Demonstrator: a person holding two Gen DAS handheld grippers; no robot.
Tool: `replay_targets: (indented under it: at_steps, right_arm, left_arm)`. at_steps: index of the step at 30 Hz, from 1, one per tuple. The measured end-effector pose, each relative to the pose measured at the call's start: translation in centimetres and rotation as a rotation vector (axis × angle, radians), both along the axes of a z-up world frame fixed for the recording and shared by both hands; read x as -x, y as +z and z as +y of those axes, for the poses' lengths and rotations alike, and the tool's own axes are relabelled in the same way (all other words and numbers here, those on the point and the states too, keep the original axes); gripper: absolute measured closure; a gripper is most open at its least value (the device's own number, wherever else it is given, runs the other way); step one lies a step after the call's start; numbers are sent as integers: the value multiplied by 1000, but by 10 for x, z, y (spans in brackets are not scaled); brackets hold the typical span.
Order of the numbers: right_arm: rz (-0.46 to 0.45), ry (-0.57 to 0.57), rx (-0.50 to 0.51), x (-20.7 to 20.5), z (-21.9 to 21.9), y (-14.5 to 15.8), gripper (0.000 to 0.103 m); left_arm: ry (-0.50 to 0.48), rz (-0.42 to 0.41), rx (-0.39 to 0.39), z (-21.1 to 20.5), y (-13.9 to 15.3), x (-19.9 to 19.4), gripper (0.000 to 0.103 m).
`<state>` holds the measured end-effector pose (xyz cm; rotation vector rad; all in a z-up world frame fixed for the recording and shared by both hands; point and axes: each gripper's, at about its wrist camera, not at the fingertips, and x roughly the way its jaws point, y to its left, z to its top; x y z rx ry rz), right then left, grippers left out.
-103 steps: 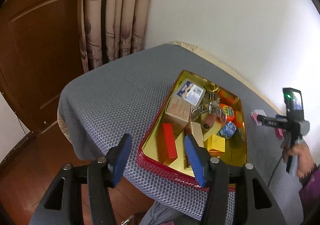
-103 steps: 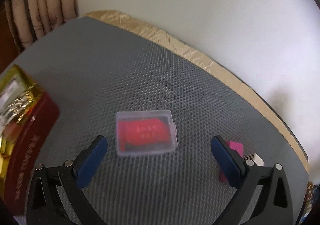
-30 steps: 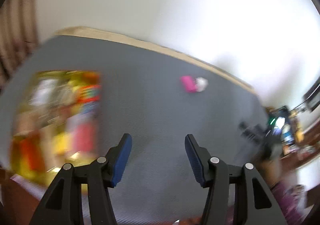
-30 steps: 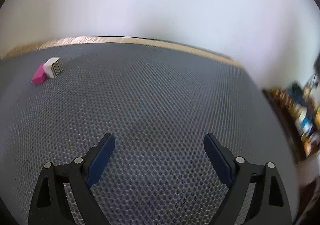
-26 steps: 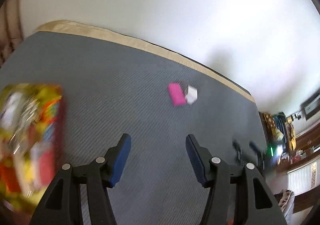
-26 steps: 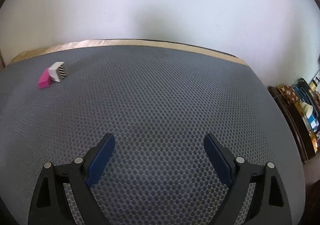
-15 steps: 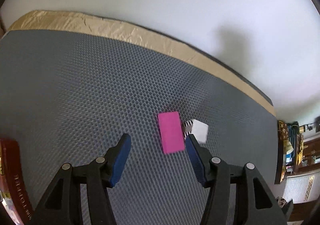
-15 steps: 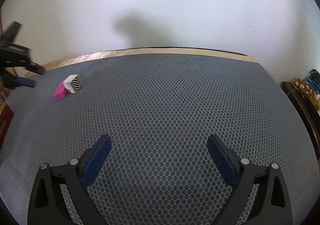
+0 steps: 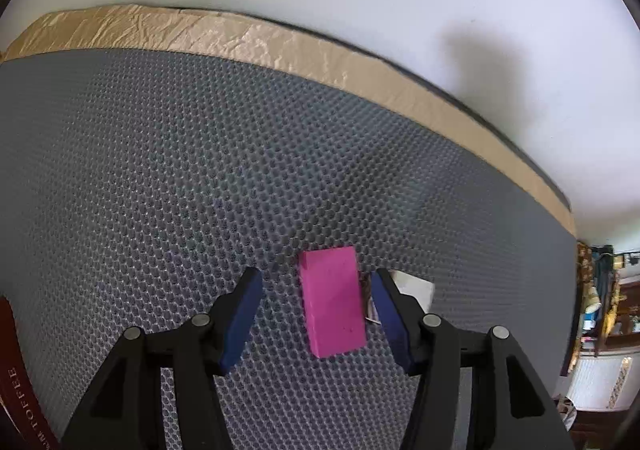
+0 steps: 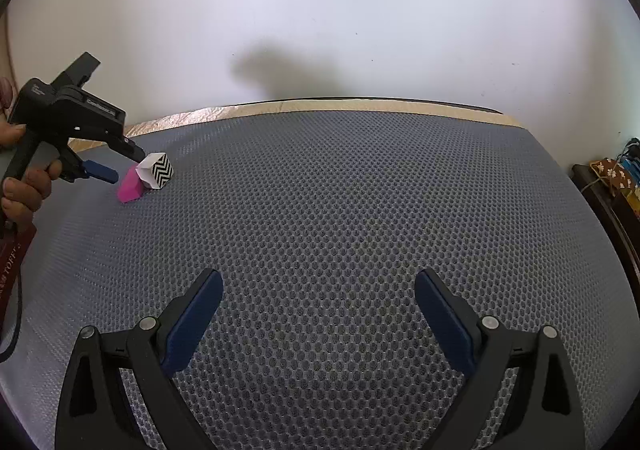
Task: Organize rigid objects
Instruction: 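Move the left tool to the pink block and grasp it, then carry the pink block into the tin and open the left tool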
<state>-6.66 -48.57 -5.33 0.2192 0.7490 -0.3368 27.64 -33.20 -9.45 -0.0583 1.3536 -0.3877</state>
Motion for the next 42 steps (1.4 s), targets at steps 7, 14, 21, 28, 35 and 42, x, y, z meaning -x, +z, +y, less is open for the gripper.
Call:
replay_targets:
  at_steps: [7,14,21,28,35,42]
  right_arm:
    - [3,-3,-1,-1,-1,1,7]
    - [15,-10,-12,-4,-6,-2,6]
    - [44,-9,-5,-10,-7,-5,6]
    - [74,-18,20,-17,-2,-8,6]
    - [132,-22,60,-31,7,-15,5]
    - [179,-24,95,-46,14,-21,5]
  left_arm:
    - [52,-49,-85,-3,-5,5,72]
    - [41,-67,14,27,4,32,73]
    - [30,-134,127,110,49,124,72]
    - [186,-280,50,280,99,202,72]
    - [300,-314,-122,375,98,209,72]
    - [282,-285,-141,374,59,190,72]
